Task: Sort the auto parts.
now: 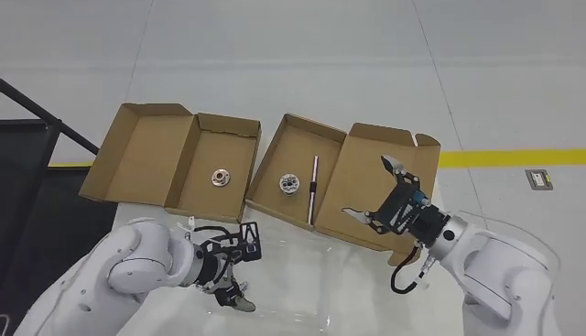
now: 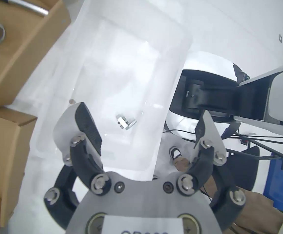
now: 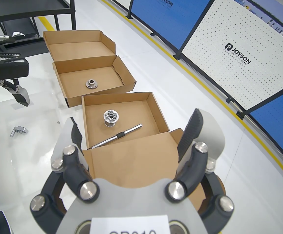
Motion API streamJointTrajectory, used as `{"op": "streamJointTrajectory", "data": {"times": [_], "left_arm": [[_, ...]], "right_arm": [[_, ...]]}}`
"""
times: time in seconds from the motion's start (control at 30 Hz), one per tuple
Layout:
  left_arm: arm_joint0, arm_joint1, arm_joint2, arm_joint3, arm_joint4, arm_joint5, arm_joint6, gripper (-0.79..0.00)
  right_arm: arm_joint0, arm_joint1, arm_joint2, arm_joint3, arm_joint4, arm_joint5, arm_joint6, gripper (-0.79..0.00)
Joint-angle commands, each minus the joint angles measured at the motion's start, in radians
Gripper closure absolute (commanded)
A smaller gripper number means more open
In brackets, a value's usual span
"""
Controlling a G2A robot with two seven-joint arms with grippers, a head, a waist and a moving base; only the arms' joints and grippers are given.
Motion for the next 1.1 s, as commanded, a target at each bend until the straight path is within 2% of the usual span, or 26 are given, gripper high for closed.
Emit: {"op": "streamJointTrajectory", "data": {"times": [0.0, 0.2, 0.4, 0.53, 0.63, 0.83, 1.07], "left_arm": [[0.001, 0.000, 0.000, 0.000, 0.003, -0.023, 0.026, -0.785], [0.013, -0.001, 0.014, -0.002, 0.013, -0.029, 0.032, -0.785], [-0.001, -0.023, 0.078, 0.014, 0.174, 0.186, -0.004, -0.785], [-0.024, -0.050, 0.139, 0.025, 0.228, 0.323, -0.030, -0.785], [-0.045, -0.073, 0.189, 0.033, 0.255, 0.385, -0.054, -0.785], [-0.098, -0.124, 0.281, 0.088, 0.277, 0.467, -0.105, -0.785], [-0.100, -0.127, 0.285, 0.093, 0.273, 0.473, -0.107, -0.785]], "right_arm": [[0.000, 0.000, 0.000, 0.000, 0.000, 0.000, 0.000, -0.785], [0.000, 0.000, 0.000, 0.000, 0.000, 0.000, 0.000, -0.785], [0.000, 0.000, 0.000, 0.000, 0.000, 0.000, 0.000, -0.785], [0.000, 0.000, 0.000, 0.000, 0.000, 0.000, 0.000, -0.785], [0.000, 0.000, 0.000, 0.000, 0.000, 0.000, 0.000, -0.785], [0.000, 0.000, 0.000, 0.000, 0.000, 0.000, 0.000, -0.785], [0.000, 0.000, 0.000, 0.000, 0.000, 0.000, 0.000, -0.785]]}}
